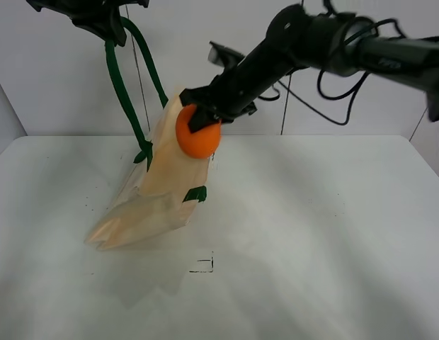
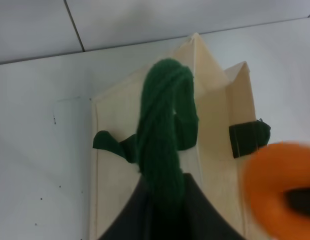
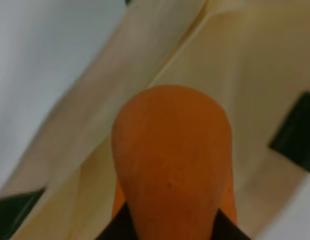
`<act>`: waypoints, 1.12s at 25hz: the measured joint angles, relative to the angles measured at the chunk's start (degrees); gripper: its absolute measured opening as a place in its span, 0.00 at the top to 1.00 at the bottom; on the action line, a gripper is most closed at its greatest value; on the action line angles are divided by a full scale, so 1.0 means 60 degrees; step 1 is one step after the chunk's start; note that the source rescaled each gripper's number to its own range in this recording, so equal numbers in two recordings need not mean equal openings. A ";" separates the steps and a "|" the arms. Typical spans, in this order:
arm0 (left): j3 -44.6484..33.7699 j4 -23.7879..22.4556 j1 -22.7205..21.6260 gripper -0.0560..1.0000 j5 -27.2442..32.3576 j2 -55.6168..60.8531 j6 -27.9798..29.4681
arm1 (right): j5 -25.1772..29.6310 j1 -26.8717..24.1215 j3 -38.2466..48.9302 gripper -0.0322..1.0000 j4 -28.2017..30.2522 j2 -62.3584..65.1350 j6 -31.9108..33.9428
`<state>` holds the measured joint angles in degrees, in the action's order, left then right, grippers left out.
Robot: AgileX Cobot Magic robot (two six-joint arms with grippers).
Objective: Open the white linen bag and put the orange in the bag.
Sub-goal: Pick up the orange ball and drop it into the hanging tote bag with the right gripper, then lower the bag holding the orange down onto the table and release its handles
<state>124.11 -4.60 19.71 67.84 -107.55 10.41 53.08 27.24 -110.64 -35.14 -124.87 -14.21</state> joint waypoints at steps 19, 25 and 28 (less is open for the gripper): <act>0.0000 0.0090 0.0000 0.95 0.0000 0.0000 0.0000 | -0.1313 0.0731 -0.0078 0.05 0.0073 -0.1127 -0.0092; -0.0009 0.0130 0.0000 0.95 0.0000 0.0000 0.0000 | 0.0866 0.0709 -0.1203 0.00 0.2386 -0.1127 0.1760; -0.0009 0.0121 0.0000 0.95 0.0000 0.0000 0.0000 | 0.2133 0.0545 -0.2008 0.00 0.3782 -0.1127 0.2555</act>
<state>124.06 -3.88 19.71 67.84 -107.55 10.41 65.87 30.51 -122.69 -12.45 -131.63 1.12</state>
